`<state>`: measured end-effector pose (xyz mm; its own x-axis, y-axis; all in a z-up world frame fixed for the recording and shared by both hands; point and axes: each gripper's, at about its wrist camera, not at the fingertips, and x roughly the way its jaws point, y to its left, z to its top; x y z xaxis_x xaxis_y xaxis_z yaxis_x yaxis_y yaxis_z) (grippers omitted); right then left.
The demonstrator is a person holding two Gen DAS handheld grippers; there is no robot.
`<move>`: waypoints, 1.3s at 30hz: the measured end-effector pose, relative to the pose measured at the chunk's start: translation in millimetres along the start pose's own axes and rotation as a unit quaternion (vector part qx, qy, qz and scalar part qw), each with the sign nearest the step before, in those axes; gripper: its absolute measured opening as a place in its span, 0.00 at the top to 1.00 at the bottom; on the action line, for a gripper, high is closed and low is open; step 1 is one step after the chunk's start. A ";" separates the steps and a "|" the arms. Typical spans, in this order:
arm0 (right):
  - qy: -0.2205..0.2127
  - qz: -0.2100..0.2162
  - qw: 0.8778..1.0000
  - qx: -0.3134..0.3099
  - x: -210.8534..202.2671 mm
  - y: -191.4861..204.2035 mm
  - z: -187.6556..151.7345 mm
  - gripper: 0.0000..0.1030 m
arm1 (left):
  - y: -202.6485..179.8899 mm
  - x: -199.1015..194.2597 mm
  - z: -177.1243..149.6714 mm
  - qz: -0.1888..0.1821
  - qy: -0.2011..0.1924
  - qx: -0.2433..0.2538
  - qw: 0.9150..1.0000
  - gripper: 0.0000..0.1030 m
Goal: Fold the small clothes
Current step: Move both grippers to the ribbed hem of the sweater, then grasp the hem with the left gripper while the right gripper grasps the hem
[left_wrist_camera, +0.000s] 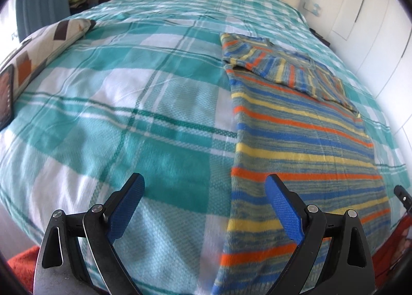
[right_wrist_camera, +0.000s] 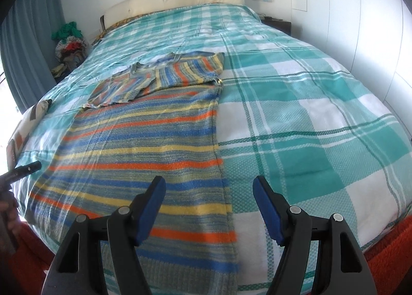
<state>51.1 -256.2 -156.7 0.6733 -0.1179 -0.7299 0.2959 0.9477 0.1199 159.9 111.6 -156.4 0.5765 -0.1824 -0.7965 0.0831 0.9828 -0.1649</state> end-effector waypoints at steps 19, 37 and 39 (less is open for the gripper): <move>-0.022 0.040 0.996 0.076 -23.3 -43.0 38.7 0.32 | 22.8 -20.0 -25.4 -0.059 0.052 -0.045 0.996 0.07; 0.283 0.167 0.943 0.060 31.6 -31.5 -22.6 0.94 | -20.2 -13.2 -53.3 -0.099 0.177 0.043 0.978 0.96; 0.253 0.185 0.947 0.065 20.6 -32.4 -9.1 0.94 | -10.1 -21.6 -37.6 -0.137 0.173 0.000 0.975 0.96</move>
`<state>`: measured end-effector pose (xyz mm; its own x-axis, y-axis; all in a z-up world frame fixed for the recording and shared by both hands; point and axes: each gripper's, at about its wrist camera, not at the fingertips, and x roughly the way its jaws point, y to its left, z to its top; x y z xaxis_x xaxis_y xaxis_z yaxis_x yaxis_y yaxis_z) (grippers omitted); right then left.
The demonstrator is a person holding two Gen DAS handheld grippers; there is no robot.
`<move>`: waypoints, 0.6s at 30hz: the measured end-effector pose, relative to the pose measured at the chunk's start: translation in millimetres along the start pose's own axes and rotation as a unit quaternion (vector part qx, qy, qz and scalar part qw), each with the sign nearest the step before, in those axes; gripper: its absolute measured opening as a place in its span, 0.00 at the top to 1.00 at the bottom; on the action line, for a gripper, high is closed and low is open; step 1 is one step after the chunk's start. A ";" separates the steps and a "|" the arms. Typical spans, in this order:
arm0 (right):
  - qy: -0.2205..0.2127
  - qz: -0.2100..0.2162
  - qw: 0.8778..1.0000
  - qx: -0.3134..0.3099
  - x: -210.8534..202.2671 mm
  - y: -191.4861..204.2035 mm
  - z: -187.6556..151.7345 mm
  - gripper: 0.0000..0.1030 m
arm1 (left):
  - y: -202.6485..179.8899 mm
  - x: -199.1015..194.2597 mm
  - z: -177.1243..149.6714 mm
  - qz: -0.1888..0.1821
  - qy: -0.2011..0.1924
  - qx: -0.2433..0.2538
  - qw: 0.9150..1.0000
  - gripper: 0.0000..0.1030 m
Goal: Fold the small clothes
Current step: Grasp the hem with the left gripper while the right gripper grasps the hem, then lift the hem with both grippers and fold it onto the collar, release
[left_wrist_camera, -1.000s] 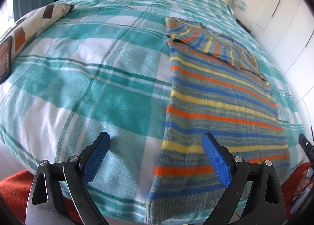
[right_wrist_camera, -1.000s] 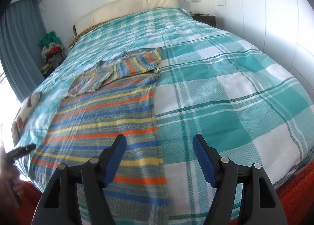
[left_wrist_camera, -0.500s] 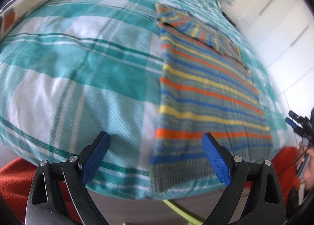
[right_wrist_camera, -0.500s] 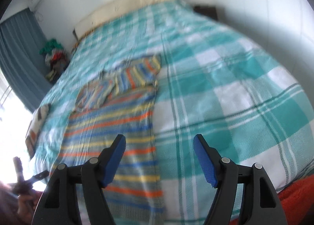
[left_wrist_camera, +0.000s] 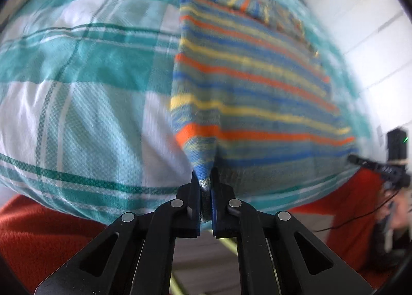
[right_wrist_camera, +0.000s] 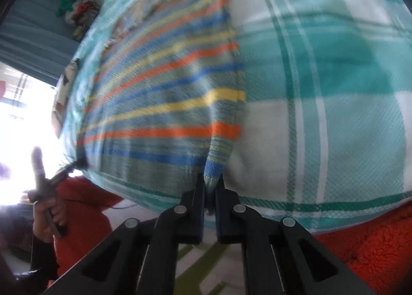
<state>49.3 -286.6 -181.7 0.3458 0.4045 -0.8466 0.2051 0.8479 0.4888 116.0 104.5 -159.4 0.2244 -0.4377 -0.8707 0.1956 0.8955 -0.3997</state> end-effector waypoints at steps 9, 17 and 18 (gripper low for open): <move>-0.136 0.050 0.989 0.034 -15.4 -2.2 139.3 0.94 | -12.6 -7.4 168.4 -0.049 -0.094 -0.015 0.994 0.96; -0.157 0.040 0.983 0.081 28.2 -25.8 292.1 0.94 | 6.6 61.6 305.0 -0.039 -0.092 -0.061 0.993 0.96; -0.151 0.042 0.984 0.087 31.7 -31.3 302.8 0.94 | 9.0 68.6 314.8 -0.040 -0.087 -0.066 0.993 0.96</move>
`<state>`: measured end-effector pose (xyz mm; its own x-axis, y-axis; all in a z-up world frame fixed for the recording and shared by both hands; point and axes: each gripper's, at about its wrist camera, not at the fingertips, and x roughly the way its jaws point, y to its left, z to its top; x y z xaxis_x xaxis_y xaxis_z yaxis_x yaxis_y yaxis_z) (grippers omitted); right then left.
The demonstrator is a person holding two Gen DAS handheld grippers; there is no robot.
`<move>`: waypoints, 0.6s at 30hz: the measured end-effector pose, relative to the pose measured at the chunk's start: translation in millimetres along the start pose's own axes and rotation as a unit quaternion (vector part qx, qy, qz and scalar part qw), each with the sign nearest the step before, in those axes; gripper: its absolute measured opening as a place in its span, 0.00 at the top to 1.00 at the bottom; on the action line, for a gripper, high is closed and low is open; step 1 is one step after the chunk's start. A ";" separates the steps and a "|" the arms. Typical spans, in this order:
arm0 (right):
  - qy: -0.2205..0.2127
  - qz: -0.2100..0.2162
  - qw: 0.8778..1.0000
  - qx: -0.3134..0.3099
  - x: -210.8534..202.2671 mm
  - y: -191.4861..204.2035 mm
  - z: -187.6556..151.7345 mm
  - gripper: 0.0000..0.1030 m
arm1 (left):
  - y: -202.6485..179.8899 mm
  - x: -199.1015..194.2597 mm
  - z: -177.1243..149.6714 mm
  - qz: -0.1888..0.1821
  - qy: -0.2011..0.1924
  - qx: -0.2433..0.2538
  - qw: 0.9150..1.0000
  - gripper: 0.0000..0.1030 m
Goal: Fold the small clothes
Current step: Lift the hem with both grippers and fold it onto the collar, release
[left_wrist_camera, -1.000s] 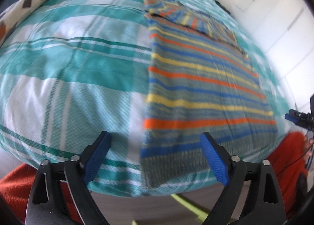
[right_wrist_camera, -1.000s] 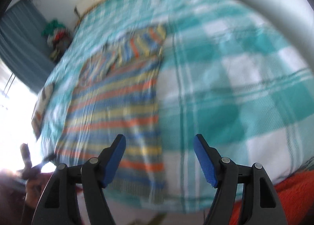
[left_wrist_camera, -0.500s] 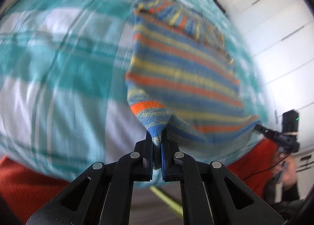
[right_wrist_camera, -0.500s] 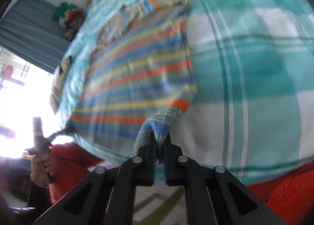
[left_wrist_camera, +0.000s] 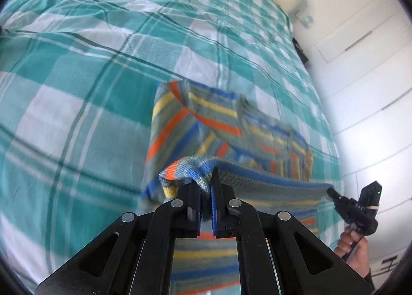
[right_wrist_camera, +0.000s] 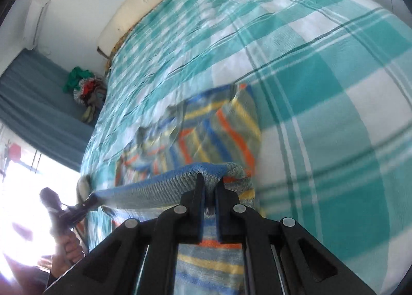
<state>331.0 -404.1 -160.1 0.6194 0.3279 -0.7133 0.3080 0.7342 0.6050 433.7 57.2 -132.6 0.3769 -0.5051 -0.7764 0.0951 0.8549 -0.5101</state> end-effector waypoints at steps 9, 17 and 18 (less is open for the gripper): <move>0.073 0.031 0.996 0.051 67.1 -32.6 59.5 0.93 | 22.7 45.9 51.7 0.005 0.027 -0.041 0.999 0.91; -0.061 0.075 0.986 0.133 37.2 -62.0 74.8 0.57 | 51.9 7.4 80.7 -0.008 -0.100 -0.120 0.988 0.38; -0.057 0.057 0.992 0.101 31.9 -55.3 72.8 0.57 | 47.9 2.6 75.1 -0.005 -0.100 -0.100 0.990 0.38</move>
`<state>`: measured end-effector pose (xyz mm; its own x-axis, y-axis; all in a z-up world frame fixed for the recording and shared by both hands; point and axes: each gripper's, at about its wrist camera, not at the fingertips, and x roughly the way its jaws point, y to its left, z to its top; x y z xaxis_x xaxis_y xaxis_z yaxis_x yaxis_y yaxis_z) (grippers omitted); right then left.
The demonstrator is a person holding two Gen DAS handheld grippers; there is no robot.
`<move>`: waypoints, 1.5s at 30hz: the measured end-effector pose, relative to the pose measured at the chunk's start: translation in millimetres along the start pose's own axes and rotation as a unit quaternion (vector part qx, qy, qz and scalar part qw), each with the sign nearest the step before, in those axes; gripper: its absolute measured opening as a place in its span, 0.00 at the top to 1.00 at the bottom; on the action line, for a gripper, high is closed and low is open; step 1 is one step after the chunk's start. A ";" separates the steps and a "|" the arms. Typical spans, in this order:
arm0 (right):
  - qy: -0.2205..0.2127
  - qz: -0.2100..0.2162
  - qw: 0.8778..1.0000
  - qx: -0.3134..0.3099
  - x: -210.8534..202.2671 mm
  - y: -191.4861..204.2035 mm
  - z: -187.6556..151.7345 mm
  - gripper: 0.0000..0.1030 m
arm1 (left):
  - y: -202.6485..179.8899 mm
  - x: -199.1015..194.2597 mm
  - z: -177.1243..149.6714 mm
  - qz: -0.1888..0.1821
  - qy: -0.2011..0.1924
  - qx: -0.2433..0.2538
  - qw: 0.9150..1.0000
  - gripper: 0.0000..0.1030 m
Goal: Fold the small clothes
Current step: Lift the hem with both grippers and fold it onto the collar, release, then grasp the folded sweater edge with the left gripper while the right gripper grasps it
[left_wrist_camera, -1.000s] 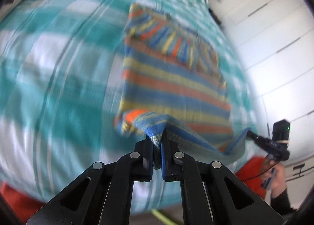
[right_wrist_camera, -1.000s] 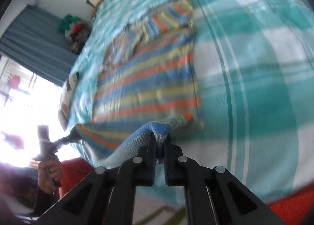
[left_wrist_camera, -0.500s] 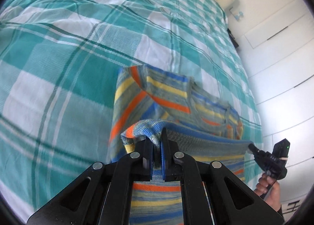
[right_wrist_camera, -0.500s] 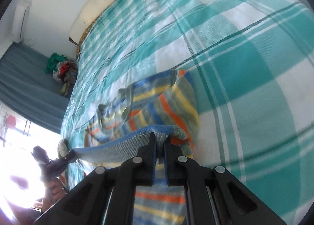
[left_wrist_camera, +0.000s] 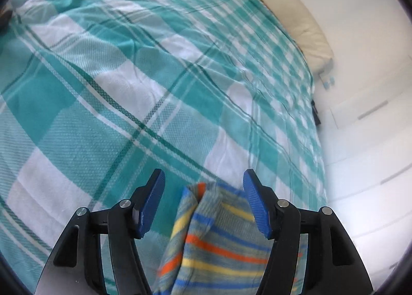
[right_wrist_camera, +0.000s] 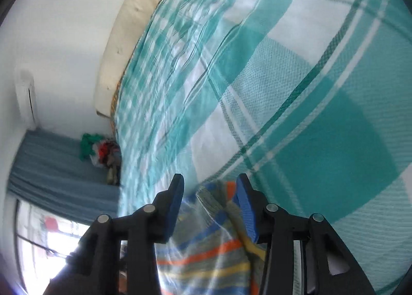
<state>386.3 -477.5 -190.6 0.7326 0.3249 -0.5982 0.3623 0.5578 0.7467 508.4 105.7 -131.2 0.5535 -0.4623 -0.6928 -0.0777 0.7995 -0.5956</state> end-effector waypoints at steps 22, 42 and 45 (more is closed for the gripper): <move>0.049 -0.131 0.924 -0.356 -127.5 8.9 -219.6 0.56 | -29.7 -100.6 -237.6 0.176 0.014 0.271 0.946 0.22; 0.028 -0.122 0.938 -0.324 -140.3 2.4 -249.8 0.46 | -96.4 -97.8 -294.1 0.165 0.023 0.353 0.921 0.20; 0.026 -0.111 0.946 -0.303 -140.0 -1.5 -234.3 0.44 | -125.2 -74.8 -323.0 0.127 0.053 0.401 0.905 0.20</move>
<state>148.2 -344.9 -176.2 0.6416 0.1769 -0.7464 0.0959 0.9469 0.3069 208.9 -83.7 -136.2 0.5155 -0.2251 -0.8268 0.4607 0.8864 0.0459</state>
